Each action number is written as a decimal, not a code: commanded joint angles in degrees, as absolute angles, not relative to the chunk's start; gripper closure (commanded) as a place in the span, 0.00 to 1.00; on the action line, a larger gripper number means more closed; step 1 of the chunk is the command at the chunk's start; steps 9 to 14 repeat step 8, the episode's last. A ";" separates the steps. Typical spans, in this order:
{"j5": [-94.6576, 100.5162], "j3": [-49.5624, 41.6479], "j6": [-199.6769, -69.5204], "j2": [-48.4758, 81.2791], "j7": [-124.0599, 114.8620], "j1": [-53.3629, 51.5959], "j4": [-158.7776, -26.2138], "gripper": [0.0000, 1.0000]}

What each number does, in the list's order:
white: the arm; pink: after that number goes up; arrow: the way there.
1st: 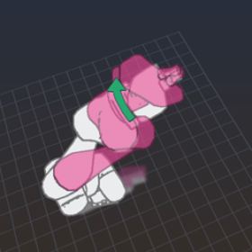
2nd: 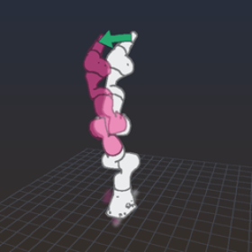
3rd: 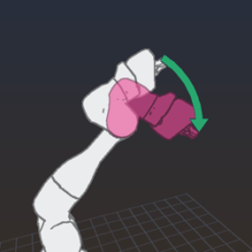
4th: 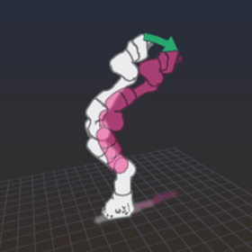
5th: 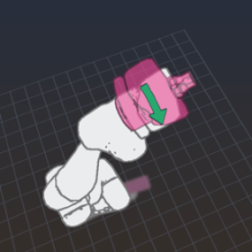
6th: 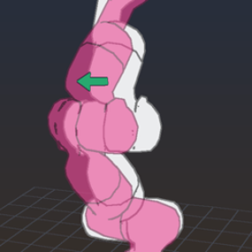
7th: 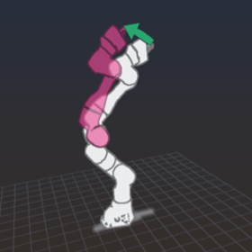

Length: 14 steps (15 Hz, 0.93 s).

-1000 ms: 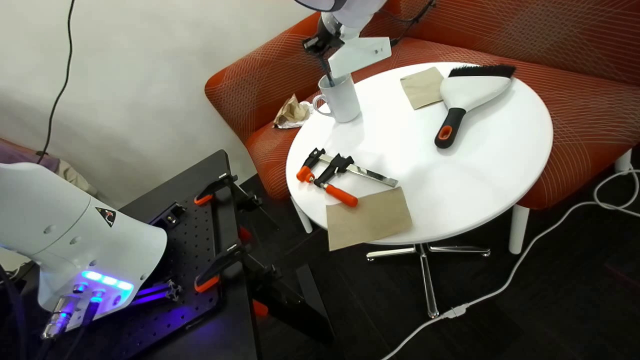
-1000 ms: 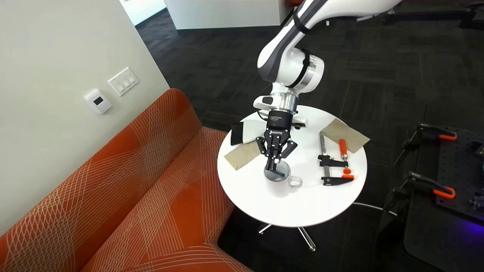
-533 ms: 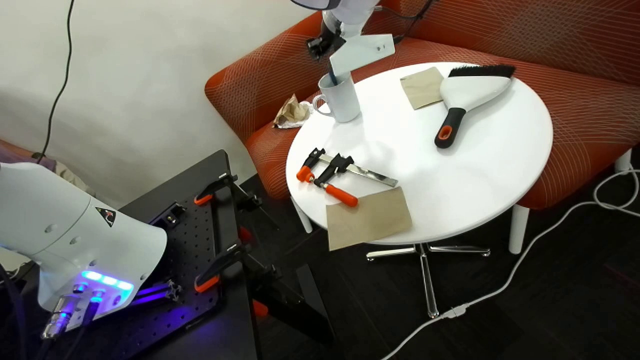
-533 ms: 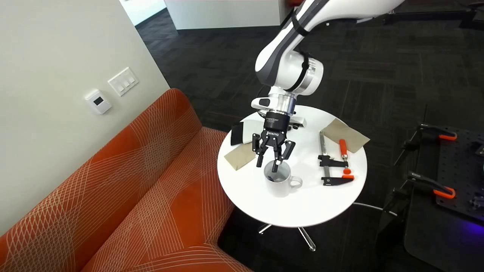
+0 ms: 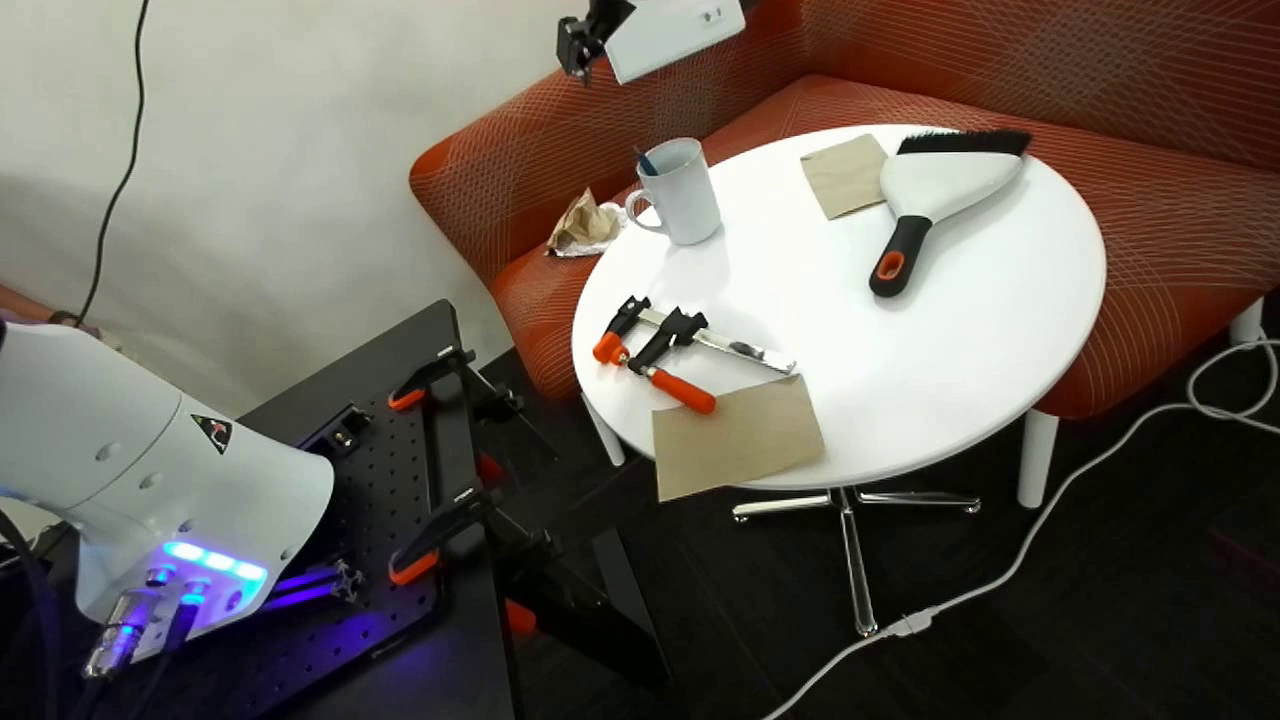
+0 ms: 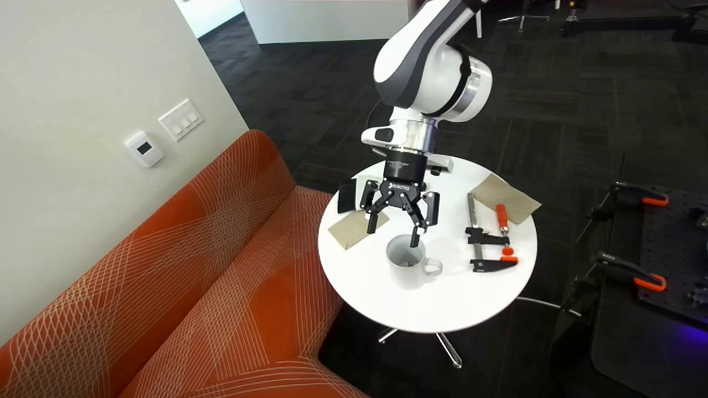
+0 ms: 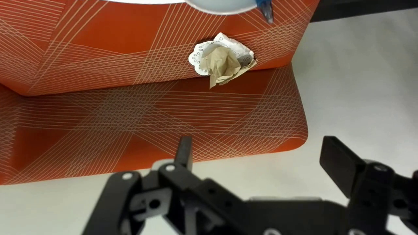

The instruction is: Put the pen in the mug cup

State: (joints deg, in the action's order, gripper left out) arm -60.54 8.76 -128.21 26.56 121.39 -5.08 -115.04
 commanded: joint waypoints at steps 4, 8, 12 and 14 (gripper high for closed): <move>-52.26 8.35 -127.96 15.89 112.59 -6.21 -121.31 0.00; -53.06 9.16 -128.12 17.57 114.10 -5.41 -119.83 0.00; -53.06 9.16 -128.12 17.57 114.10 -5.41 -119.83 0.00; -53.06 9.16 -128.12 17.57 114.10 -5.41 -119.83 0.00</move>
